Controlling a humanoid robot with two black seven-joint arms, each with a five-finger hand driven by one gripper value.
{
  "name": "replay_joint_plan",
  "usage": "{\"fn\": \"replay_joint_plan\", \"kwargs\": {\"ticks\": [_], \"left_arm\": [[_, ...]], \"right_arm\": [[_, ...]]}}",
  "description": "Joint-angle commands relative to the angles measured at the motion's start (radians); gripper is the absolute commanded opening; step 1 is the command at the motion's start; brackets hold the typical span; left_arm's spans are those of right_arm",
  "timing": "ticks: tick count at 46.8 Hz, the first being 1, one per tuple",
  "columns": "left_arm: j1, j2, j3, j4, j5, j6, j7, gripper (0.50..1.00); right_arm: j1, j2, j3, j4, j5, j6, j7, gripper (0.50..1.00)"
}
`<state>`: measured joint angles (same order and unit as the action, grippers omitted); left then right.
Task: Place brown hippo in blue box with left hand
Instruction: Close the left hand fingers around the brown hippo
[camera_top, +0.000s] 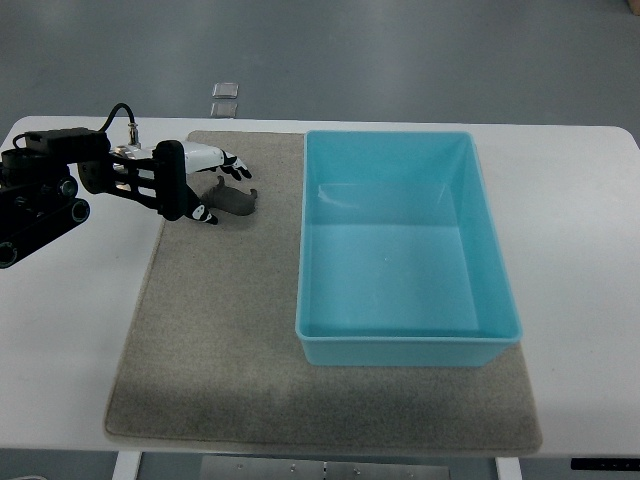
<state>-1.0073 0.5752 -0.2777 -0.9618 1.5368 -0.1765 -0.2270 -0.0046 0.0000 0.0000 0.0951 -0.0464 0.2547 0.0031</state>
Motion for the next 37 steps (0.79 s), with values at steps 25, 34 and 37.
{"fn": "replay_joint_plan", "kwargs": {"ticks": [25, 34, 37], "left_arm": [[-0.01, 0.002, 0.002, 0.0, 0.005, -0.001, 0.0, 0.5], [-0.016, 0.005, 0.002, 0.0, 0.003, 0.0, 0.0, 0.5], [-0.016, 0.006, 0.0, 0.0, 0.003, 0.0, 0.001, 0.5]], "right_arm": [[0.0, 0.0, 0.0, 0.0, 0.0, 0.0, 0.0, 0.936], [0.0, 0.0, 0.0, 0.0, 0.0, 0.0, 0.0, 0.936], [0.0, 0.0, 0.0, 0.0, -0.001, 0.0, 0.0, 0.936]]}}
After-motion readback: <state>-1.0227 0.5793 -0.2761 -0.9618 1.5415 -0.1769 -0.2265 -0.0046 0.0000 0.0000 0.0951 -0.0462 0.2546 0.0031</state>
